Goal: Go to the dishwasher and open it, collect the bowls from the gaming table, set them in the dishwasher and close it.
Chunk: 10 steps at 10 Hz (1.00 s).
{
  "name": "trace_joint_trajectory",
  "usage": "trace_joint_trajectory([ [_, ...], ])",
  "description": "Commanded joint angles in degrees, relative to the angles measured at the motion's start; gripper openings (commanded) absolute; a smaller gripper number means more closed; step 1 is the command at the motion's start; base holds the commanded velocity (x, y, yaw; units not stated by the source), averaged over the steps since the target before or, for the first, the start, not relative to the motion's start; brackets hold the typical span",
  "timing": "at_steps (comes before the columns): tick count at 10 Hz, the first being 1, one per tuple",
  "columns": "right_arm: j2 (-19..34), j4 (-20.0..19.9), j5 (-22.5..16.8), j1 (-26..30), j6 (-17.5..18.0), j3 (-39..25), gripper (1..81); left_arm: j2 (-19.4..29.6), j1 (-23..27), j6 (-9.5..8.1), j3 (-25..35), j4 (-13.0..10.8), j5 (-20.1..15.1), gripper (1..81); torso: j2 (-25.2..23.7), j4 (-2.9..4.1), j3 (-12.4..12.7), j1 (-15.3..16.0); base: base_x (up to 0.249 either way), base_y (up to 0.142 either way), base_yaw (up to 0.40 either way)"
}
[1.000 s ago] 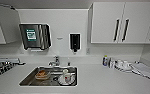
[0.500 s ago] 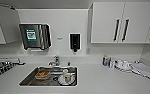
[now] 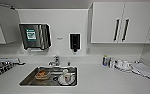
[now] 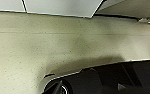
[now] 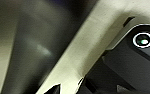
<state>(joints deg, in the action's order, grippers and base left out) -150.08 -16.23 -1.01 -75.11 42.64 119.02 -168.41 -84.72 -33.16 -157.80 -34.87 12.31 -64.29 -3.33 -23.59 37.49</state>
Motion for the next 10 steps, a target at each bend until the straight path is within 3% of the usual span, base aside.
trace_joint_trajectory([
  [1,2.65,0.31,4.79,16.07,0.86,-1.09,81.1,1.14,3.29,0.11,-0.23,-0.38,-1.77,81.1,0.0,0.0,0.0,0.0,0.0,0.0,0.0],
  [4,3.27,3.74,2.68,22.82,0.86,1.12,81.1,1.5,3.2,0.02,-0.23,-0.29,-1.77,81.1,0.0,0.0,0.0,0.0,0.0,0.0,0.0],
  [7,3.19,9.26,-6.16,30.48,0.95,2.6,81.1,1.5,3.12,0.11,-0.23,0.15,-1.77,81.1,-0.02,-0.02,0.0,0.0,0.0,0.0,0.0],
  [8,2.31,10.33,-8.11,31.37,0.87,3.14,81.1,1.5,3.2,0.02,-0.23,0.15,-1.77,81.1,-0.02,-0.02,0.0,0.0,0.0,0.0,0.0],
  [10,-0.33,12.0,-8.39,32.07,0.86,5.07,81.1,1.58,3.11,0.02,-0.23,0.24,-1.85,81.1,-0.02,-0.02,-0.02,0.0,0.0,0.0,0.0],
])
